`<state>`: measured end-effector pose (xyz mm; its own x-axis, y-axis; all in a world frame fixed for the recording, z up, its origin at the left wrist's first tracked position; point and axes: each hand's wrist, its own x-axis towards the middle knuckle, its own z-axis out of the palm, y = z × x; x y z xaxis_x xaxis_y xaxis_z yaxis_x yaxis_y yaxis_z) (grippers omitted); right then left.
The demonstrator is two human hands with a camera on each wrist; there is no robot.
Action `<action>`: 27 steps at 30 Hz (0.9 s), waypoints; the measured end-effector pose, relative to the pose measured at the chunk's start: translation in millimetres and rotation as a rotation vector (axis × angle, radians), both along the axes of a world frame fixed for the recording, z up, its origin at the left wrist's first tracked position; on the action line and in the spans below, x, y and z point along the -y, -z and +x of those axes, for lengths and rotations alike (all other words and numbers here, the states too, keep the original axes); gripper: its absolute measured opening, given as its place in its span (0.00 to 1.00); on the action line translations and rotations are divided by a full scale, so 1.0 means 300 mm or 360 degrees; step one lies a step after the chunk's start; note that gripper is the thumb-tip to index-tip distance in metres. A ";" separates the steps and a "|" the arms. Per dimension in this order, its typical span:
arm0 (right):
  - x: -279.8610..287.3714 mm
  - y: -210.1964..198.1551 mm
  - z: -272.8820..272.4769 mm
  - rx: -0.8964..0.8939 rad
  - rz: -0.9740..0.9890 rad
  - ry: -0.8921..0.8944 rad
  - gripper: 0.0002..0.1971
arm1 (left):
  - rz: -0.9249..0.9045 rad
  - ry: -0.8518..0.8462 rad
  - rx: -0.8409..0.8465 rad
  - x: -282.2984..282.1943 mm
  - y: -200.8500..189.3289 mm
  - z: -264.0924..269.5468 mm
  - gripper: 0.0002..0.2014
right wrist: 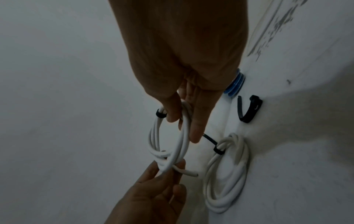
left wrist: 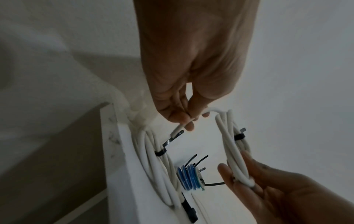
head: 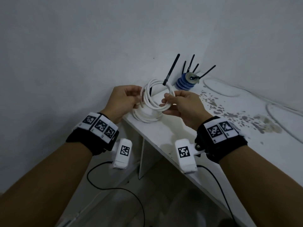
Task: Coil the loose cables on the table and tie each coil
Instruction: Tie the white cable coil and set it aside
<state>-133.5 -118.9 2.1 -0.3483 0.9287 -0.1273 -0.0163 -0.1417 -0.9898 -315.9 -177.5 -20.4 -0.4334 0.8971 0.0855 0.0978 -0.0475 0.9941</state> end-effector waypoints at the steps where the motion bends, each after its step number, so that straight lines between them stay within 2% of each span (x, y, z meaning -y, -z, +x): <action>1: -0.001 -0.001 -0.010 0.0029 0.0028 -0.0001 0.06 | 0.0020 -0.0037 0.0016 -0.004 0.008 -0.005 0.14; 4: -0.004 0.003 -0.039 0.0116 0.0128 0.0054 0.07 | 0.0028 -0.0117 0.0163 -0.017 0.022 -0.005 0.10; 8: -0.005 0.016 -0.064 0.0144 0.0206 0.0072 0.08 | -0.0027 -0.0244 0.0534 -0.034 0.031 -0.002 0.08; 12: -0.011 0.016 -0.068 0.0161 0.0262 0.0029 0.08 | -0.0016 -0.0318 0.0541 -0.043 0.027 0.006 0.07; 16: -0.014 0.031 -0.084 0.0168 0.0201 0.0001 0.09 | -0.0082 -0.0220 0.0532 -0.054 0.017 0.007 0.10; 22: -0.032 0.068 -0.125 0.0263 0.0156 0.0074 0.09 | -0.0076 -0.0328 0.0447 -0.035 0.034 0.001 0.10; 24: -0.028 0.084 -0.140 0.0328 0.0149 0.0059 0.09 | -0.0138 -0.0398 0.0395 -0.034 0.052 -0.009 0.14; 27: -0.035 0.096 -0.149 0.0409 0.0157 0.0066 0.09 | -0.0236 -0.0314 0.0554 -0.035 0.045 -0.008 0.12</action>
